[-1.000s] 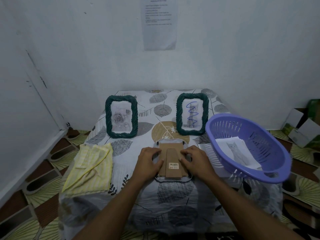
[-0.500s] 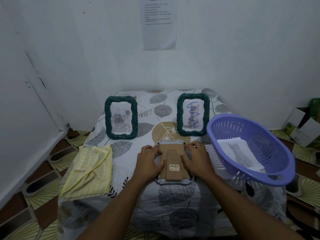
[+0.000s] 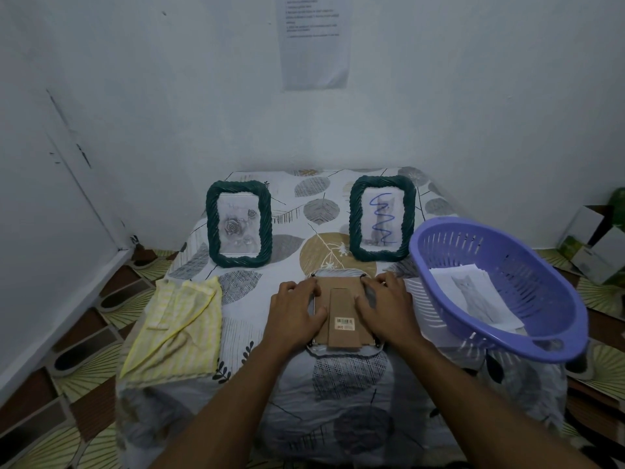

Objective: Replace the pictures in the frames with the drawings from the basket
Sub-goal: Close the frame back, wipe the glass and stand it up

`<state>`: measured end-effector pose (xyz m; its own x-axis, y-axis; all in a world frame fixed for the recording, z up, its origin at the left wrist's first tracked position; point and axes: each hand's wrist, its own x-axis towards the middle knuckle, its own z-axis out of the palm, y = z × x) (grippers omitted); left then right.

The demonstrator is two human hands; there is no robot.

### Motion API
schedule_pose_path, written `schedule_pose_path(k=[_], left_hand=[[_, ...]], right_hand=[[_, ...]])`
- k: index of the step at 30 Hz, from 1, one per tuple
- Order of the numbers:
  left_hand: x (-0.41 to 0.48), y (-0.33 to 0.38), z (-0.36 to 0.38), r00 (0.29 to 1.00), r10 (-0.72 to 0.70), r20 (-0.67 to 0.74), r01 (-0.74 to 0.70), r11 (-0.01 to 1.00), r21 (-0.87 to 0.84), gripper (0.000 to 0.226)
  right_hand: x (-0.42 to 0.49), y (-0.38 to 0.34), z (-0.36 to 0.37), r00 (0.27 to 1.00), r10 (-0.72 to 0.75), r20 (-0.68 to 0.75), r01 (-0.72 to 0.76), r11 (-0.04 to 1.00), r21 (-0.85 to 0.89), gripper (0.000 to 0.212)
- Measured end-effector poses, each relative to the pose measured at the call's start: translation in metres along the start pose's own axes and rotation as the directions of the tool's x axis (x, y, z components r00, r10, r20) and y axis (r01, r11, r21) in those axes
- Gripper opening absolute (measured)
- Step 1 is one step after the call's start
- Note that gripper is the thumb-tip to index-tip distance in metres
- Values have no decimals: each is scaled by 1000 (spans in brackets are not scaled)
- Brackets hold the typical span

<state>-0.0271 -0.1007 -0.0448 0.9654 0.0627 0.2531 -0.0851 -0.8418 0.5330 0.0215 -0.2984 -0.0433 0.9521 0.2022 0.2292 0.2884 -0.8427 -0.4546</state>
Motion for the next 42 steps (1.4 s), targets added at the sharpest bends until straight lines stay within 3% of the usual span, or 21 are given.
schedule_pose_path(k=[8, 13, 18, 22, 26, 32, 42], left_hand=[[12, -6, -7, 996, 22, 90, -23, 1000, 15, 22], [23, -15, -22, 984, -13, 180, 20, 999, -39, 26], [-10, -13, -29, 998, 58, -27, -61, 991, -118, 30], [-46, -8, -24, 994, 98, -50, -103, 989, -104, 40], [-60, -5, -19, 995, 55, -79, -63, 993, -99, 38], [-64, 1, -18, 989, -49, -139, 27, 986, -162, 39], [-68, 4, -17, 982, -67, -174, 31, 979, -202, 38]], right_hand=[[10, -3, -3, 998, -21, 57, 21, 1000, -3, 47], [28, -11, -8, 986, -17, 163, 15, 1000, 11, 38], [-1, -5, -13, 998, -52, 39, 46, 989, 142, 36], [-40, 1, -20, 994, -84, -67, 95, 980, 174, 28], [-66, 4, -22, 991, -116, -65, 123, 984, 126, 25], [-71, -5, -18, 999, -15, -52, 24, 985, 168, 19], [-76, -8, -17, 998, -10, -56, 19, 986, 164, 23]])
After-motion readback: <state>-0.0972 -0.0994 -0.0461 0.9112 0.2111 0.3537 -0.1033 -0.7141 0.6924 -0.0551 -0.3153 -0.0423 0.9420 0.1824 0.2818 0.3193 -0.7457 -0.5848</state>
